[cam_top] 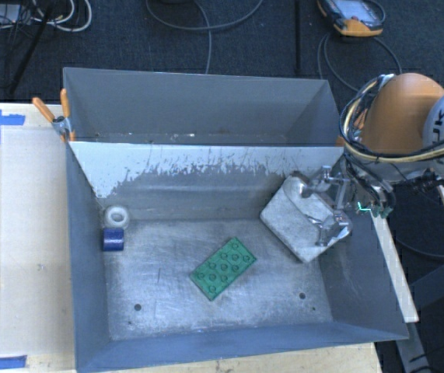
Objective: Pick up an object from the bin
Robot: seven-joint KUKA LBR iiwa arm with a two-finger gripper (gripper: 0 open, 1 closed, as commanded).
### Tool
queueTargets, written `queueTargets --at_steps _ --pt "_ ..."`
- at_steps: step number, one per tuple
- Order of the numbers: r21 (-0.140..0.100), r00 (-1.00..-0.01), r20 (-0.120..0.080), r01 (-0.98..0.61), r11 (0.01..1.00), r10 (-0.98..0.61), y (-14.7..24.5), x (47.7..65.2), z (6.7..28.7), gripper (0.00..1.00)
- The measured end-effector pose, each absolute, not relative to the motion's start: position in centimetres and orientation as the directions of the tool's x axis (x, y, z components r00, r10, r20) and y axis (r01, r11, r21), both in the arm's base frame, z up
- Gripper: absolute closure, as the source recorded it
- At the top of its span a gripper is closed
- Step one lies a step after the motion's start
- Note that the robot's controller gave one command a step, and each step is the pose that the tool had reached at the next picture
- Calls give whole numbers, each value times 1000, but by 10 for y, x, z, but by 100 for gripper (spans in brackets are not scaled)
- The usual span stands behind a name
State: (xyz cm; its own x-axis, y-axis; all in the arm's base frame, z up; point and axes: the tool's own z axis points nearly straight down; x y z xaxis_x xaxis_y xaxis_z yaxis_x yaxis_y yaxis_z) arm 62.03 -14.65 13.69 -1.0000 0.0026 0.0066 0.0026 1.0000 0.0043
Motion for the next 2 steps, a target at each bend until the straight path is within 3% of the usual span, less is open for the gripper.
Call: queueTargets --at_steps 1,2 --pt "13 -991 -5 136 991 136 -138 601 105 0" --pt "21 -969 -4 246 969 246 -138 592 104 0"
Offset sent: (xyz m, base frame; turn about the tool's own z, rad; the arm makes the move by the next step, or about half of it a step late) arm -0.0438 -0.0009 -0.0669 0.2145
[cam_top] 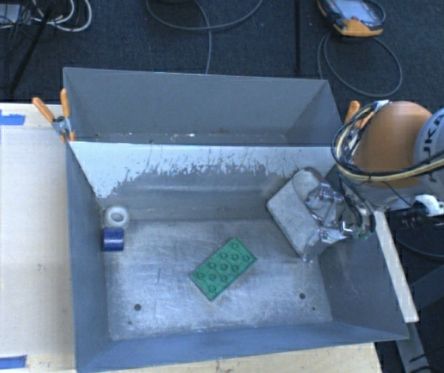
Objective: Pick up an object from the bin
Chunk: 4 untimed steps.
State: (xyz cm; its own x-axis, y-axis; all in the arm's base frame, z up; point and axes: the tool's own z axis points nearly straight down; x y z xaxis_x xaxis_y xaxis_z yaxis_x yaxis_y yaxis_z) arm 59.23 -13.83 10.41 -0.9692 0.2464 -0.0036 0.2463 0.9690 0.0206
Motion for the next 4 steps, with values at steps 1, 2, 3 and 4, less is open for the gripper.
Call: queueTargets --at_steps 1,2,3,4 --pt "25 -941 10 337 941 337 -142 593 105 0" --pt "25 -917 1 398 917 398 -138 596 101 0" --pt "24 -923 -1 384 923 384 -138 596 100 0" --pt "22 -921 1 389 921 390 -140 596 99 100"
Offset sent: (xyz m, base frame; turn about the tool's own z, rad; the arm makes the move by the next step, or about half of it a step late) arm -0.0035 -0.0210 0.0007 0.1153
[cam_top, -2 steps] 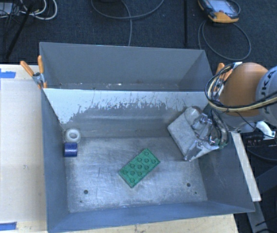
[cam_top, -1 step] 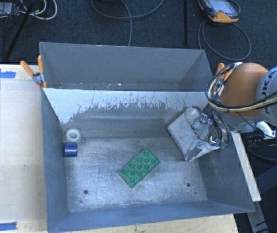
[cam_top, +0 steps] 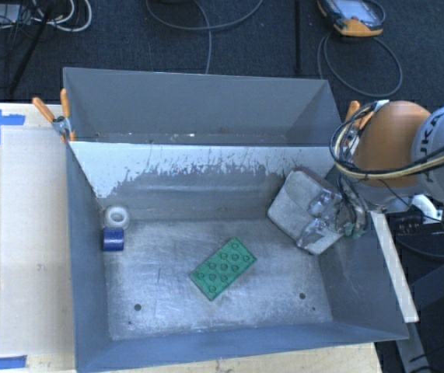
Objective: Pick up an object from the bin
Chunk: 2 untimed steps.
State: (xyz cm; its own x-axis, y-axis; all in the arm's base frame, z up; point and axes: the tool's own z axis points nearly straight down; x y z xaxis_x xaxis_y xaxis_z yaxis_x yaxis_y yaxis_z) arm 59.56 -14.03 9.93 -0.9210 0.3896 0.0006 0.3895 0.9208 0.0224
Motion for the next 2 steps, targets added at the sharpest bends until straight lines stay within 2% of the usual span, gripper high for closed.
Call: queueTargets --at_steps 1,2 --pt "3 -923 -1 384 923 384 -138 597 134 100" --pt "1 -925 -1 381 925 381 -138 597 153 100"
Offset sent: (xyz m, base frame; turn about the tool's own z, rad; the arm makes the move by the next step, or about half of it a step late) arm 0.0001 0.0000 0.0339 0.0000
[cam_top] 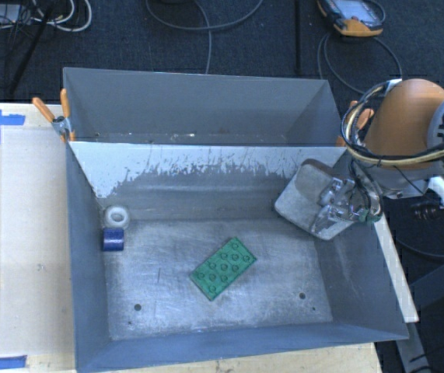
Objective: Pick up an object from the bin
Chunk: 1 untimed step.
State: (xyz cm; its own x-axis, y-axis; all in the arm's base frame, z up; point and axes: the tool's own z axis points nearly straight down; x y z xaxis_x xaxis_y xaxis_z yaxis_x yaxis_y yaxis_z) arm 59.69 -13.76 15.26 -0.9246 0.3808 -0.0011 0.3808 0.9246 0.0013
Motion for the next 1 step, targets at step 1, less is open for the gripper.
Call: queueTargets --at_steps 1 --pt "2 -926 -2 378 926 378 -138 597 177 100"
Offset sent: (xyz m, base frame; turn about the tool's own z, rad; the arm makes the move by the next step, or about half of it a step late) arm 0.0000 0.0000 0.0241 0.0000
